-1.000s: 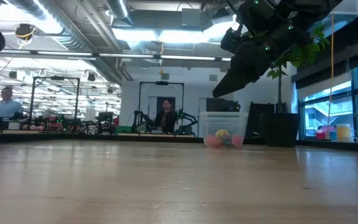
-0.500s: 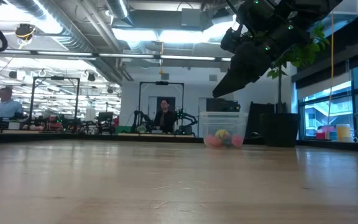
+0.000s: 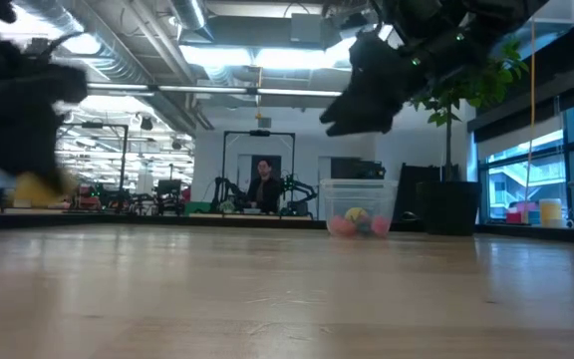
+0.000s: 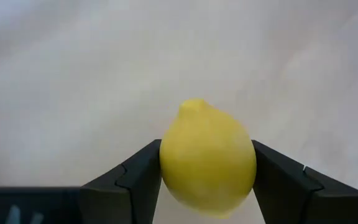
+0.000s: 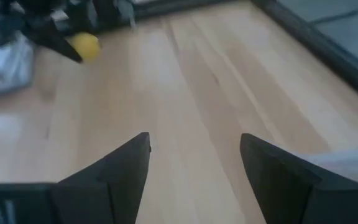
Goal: Pick and placing Produce into tupperware
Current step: Put the lemon into the transparent bin
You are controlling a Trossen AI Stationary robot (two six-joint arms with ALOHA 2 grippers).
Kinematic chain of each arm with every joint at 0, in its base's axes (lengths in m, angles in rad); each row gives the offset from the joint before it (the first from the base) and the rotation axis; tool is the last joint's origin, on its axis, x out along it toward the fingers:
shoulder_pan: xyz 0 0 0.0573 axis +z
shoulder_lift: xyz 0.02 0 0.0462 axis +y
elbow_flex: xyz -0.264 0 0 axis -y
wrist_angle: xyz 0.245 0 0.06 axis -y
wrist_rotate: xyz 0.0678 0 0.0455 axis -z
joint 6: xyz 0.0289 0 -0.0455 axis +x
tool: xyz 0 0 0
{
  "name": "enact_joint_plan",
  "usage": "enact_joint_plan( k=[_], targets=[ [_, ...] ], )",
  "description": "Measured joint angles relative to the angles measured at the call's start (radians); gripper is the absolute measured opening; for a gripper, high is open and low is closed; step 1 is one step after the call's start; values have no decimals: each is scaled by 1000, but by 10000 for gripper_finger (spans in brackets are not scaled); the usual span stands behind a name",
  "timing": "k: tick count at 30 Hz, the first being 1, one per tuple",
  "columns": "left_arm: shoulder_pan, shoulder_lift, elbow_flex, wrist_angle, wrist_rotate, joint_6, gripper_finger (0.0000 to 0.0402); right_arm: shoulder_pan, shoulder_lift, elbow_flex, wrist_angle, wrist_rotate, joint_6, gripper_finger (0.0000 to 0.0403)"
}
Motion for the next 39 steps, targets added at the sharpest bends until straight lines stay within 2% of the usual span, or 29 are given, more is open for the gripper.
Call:
enact_joint_plan(
  k=[4, 7, 9, 11, 15, 18, 21, 25, 35, 39],
  targets=[
    [62, -29, 0, 111, -254, 324, 205, 1, 0, 9, 67, -1, -30, 252],
    [120, -28, 0, 287, -365, 650, 205, 15, 0, 9, 141, 0, -101, 252],
    [170, -19, 0, 440, -378, 888, 205, 27, 0, 9, 181, -1, -163, 252],
    [216, -8, 0, 586, -379, 1117, 205, 34, 0, 9, 221, -2, -152, 252],
    [299, 19, 0, 843, -369, 1525, 205, 32, 0, 9, 251, 1, 78, 252],
    [357, 30, 0, 983, -340, 1733, 205, 25, 0, 9, 250, 2, 132, 252],
    [413, 44, 0, 1079, -248, 1843, 205, 24, 0, 9, 244, 2, 198, 252],
    [483, 78, 0, 1179, -128, 1915, 205, 24, 0, 9, 251, 1, 270, 252],
    [565, 171, 0, 1376, 15, 2085, 210, 24, 0, 8, 352, 2, 83, 252],
    [576, 196, 1, 1465, 32, 2127, 208, 24, 0, 8, 362, 2, 91, 252]
  ],
)
